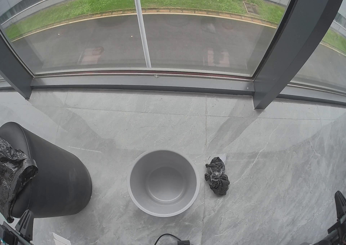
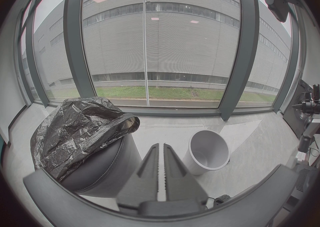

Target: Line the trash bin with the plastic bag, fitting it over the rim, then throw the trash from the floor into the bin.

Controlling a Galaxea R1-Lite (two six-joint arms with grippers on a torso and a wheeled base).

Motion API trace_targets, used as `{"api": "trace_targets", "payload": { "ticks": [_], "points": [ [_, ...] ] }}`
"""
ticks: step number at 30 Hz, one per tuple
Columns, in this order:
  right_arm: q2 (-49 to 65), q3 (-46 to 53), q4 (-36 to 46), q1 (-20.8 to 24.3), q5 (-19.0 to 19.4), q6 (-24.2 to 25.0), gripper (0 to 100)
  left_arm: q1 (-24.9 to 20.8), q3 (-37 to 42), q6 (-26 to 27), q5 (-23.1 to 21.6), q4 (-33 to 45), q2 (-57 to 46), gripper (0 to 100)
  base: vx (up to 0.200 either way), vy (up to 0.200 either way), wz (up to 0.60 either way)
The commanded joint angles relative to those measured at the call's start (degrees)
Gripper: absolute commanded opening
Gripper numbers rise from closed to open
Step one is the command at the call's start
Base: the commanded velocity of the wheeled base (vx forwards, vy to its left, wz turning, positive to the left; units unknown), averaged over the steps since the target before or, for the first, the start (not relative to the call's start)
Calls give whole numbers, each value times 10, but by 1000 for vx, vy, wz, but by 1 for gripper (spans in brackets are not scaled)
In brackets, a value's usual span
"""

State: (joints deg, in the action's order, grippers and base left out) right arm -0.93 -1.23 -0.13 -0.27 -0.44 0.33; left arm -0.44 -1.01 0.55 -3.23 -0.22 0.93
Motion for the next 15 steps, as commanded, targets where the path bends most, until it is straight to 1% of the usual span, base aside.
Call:
{"api": "trace_targets", "payload": {
  "ticks": [1,2,4,5,6,8,9,11,12,13,14,15],
  "points": [
    [-52,-131,-14,1,4,20,0,-6,-52,-17,-4,-7,16,0,0,0,0],
    [-113,-196,-19,2,5,21,0,-18,-189,-80,-3,6,94,0,0,0,0],
    [-166,-239,-27,1,17,-6,0,-21,-302,-139,-7,33,155,0,0,0,0],
    [-194,-250,-32,2,29,-26,0,-25,-340,-135,-7,62,175,0,0,0,0],
    [-230,-253,-49,5,43,-43,0,-31,-361,-107,-8,106,193,0,0,0,0],
    [-254,-251,-63,8,48,-48,0,-33,-358,-82,-8,126,197,0,0,0,0],
    [-295,-250,-83,18,54,-50,0,-37,-348,-42,-10,151,198,0,0,0,0],
    [-372,-256,-132,55,51,-44,0,-41,-313,21,-10,156,203,0,0,0,0],
    [-372,-256,-132,55,51,-44,0,-41,-313,21,-10,156,203,0,0,0,0],
    [-420,-262,-186,77,49,-35,0,-48,-302,49,-11,157,211,0,0,0,0],
    [-463,-265,-242,87,46,-26,0,-62,-298,69,-13,161,226,0,0,0,0],
    [-487,-266,-274,93,45,-25,0,-71,-297,82,-12,163,235,0,0,0,0]
  ]
}}
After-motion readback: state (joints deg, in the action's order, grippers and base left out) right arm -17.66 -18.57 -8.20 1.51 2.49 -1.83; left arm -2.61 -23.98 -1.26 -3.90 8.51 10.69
